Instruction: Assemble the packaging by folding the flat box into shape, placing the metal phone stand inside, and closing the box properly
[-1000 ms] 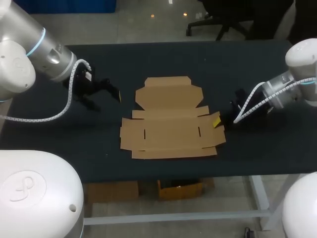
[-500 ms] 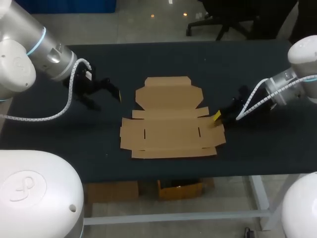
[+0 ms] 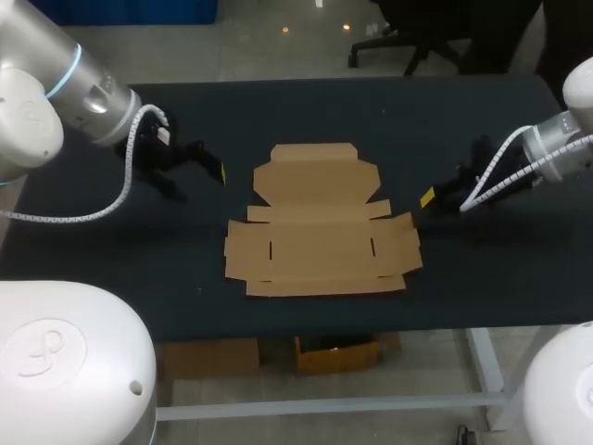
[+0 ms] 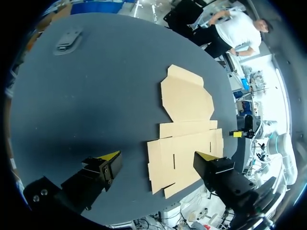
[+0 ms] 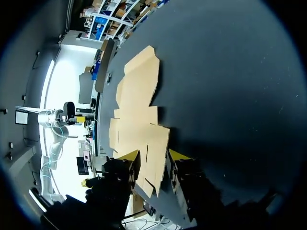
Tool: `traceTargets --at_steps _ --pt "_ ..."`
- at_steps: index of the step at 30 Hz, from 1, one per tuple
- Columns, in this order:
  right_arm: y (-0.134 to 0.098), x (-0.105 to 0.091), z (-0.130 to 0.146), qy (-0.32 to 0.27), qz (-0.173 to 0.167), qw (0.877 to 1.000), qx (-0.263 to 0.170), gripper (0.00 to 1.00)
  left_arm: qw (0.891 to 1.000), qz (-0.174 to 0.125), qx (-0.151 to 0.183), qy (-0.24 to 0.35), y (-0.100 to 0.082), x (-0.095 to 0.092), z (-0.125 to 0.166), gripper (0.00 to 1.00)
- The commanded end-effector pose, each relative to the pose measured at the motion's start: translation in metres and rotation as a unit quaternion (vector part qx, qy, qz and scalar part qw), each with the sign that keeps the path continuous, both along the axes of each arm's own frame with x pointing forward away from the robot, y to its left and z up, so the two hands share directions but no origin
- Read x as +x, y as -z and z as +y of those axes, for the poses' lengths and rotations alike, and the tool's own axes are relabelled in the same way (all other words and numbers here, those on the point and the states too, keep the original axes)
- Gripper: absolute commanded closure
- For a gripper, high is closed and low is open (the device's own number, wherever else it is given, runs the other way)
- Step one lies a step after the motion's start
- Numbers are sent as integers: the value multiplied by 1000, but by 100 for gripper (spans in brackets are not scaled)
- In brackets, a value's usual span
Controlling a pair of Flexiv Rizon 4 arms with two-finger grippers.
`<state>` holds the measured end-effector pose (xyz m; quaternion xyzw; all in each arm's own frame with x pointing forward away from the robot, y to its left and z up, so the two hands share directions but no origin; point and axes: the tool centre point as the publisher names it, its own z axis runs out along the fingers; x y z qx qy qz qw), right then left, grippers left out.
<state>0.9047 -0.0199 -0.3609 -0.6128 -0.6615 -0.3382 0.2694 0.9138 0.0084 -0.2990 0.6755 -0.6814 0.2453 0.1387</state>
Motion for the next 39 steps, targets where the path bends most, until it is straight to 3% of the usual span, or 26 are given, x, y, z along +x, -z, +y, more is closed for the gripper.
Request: traceTargets --at_steps 1,2,3,4,6,15,23,32,36,39 --pt "-7 8 -3 -5 -11 1000 -3 89 1000 0 -3 5 -1 3 3 0" --pt "-8 11 -3 -6 -17 1000 -4 95 1000 0 -3 6 -1 3 3 8" --pt "-9 14 -3 -4 -19 1000 -5 100 1000 -1 -4 8 -1 4 4 37" --pt "-9 17 -3 -6 -24 1000 -7 100 1000 -1 -4 10 -1 5 4 54" --pt "-9 24 -4 -7 -32 999 -12 100 1000 -3 -5 16 -1 6 4 100" --pt "-7 46 0 -13 -66 997 -29 100 999 -13 -4 38 3 10 3 100" --pt "-12 50 11 -11 -80 994 -73 100 999 -24 19 39 9 7 1 100" --pt "-13 51 15 -8 -78 993 -85 100 997 -33 47 42 16 4 -1 100" --pt "-6 54 13 10 -47 995 -89 100 997 -27 50 46 20 5 -1 100" --pt "-6 54 13 10 -47 995 -89 100 997 -27 50 46 20 5 -1 100"
